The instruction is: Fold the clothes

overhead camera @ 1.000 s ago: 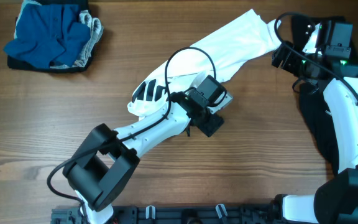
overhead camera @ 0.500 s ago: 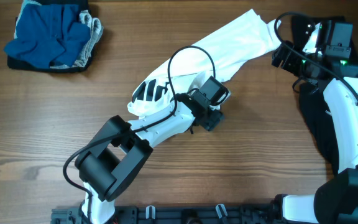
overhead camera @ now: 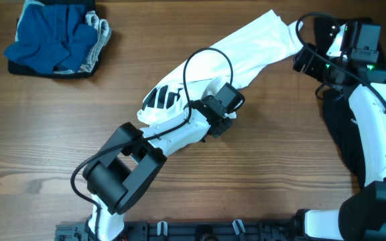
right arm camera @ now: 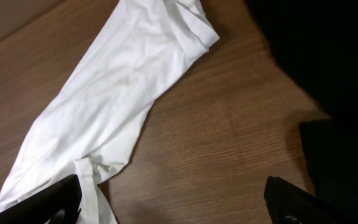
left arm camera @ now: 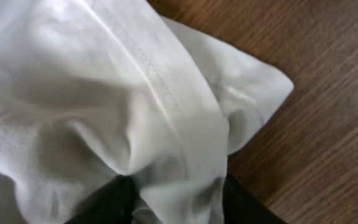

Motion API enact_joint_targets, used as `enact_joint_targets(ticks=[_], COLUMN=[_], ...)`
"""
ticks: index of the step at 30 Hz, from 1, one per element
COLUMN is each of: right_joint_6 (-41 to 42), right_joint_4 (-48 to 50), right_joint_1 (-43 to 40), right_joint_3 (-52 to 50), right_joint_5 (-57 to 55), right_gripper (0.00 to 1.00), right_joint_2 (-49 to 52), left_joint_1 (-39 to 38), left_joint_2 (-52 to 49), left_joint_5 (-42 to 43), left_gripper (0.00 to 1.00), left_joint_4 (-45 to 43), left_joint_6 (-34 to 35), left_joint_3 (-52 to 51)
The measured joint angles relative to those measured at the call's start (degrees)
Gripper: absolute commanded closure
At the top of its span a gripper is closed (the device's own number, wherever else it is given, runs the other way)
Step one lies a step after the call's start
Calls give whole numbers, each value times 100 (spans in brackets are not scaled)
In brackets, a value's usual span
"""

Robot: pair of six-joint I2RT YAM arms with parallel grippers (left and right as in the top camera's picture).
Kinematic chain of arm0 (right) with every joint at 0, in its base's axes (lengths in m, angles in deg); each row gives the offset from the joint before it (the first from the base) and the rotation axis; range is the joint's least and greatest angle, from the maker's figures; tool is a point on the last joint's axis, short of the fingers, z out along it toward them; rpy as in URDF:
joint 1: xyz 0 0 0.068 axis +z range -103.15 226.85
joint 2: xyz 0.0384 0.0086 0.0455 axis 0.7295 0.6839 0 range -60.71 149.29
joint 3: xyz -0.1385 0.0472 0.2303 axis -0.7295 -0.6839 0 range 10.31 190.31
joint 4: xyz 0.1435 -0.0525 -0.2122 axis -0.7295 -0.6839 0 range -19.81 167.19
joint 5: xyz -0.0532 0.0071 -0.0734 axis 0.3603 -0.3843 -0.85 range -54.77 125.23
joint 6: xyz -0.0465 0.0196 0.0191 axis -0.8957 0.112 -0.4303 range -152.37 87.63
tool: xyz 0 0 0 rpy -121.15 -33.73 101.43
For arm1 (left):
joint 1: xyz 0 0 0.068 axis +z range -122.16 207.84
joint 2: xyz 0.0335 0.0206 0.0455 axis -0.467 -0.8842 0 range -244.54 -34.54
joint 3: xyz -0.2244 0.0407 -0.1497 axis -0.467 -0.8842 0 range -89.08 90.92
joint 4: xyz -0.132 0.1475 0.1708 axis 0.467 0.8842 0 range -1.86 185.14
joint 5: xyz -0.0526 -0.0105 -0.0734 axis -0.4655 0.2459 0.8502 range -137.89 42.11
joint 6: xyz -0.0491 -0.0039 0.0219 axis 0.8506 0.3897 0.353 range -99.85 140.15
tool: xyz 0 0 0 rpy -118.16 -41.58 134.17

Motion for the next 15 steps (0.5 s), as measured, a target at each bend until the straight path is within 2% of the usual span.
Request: enact_joint_targets(ticks=[4, 5, 15], right_joint_6=[2, 0, 0], right_joint_4=[0, 0, 7], right_joint_1=[0, 0, 0], right_joint_3=[0, 0, 0], right_joint_5=[0, 2, 0], right_gripper=[5, 5, 5], right_joint_2=[0, 0, 0], left_joint_1=[0, 0, 0], left_joint_2=[-2, -2, 177], left_joint_5=[-4, -7, -337], left_gripper=[94, 96, 96], left_joint_4=[229, 238, 577], left_joint_6=[-66, -76, 304], left_joint_3=[0, 0, 0])
